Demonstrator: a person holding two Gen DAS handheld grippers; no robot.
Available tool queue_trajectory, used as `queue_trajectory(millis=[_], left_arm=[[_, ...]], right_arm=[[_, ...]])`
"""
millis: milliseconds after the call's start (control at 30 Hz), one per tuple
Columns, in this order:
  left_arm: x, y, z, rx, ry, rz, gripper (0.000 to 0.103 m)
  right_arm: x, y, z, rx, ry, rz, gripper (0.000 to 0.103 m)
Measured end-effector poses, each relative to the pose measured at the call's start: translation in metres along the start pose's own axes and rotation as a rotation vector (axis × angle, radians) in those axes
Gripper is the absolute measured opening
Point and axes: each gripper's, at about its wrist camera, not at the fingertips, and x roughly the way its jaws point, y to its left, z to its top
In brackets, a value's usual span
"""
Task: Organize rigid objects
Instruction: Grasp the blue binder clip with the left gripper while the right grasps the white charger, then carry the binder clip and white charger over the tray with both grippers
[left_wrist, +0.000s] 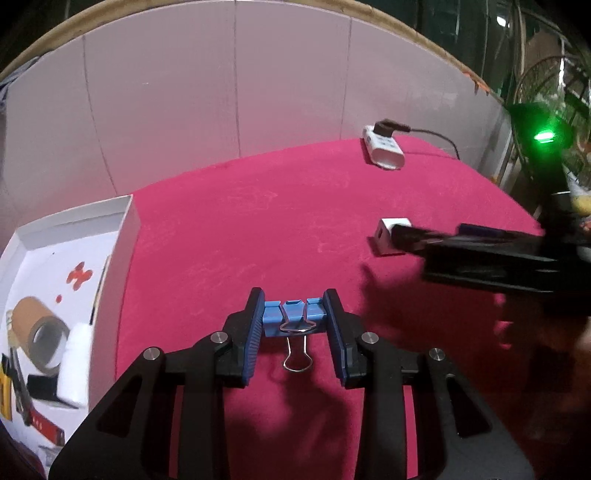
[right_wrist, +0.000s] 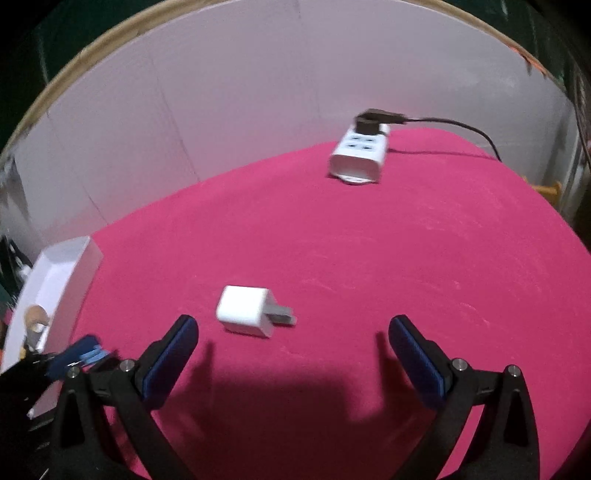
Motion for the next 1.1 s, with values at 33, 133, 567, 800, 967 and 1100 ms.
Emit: queue_trajectory(millis=[33, 133, 567, 800, 967, 1100], left_arm=[[-0.003, 0.001, 0.000, -0.003, -0.006, -0.002, 0.032], [-0.010, 0.004, -0.001, -0.008, -0.020, -0.004, 0.032], [-0.016, 0.010, -0.003, -0.046, -0.025, -0.011, 0.032], [-0.032, 0.008, -0.002, -0.039, -0.065, -0.004, 0.032], [-0.054, 0.011, 0.001, -0.054, -0.114, -0.012, 0.032], [-0.073, 0.013, 0.005, -0.062, -0.155, -0.010, 0.032]], right_arm=[[0.005, 0.004, 0.001, -0.013, 0.008, -0.012, 0.103], [0.014, 0.012, 0.001, -0.039, 0.025, -0.021, 0.103], [0.016, 0.016, -0.003, -0.071, 0.021, -0.060, 0.044], [-0.004, 0.008, -0.005, -0.029, -0.033, 0.050, 0.044], [-0.040, 0.009, -0.009, 0.009, -0.098, 0.148, 0.044], [-0.073, 0.018, -0.010, -0.003, -0.154, 0.198, 0.044]])
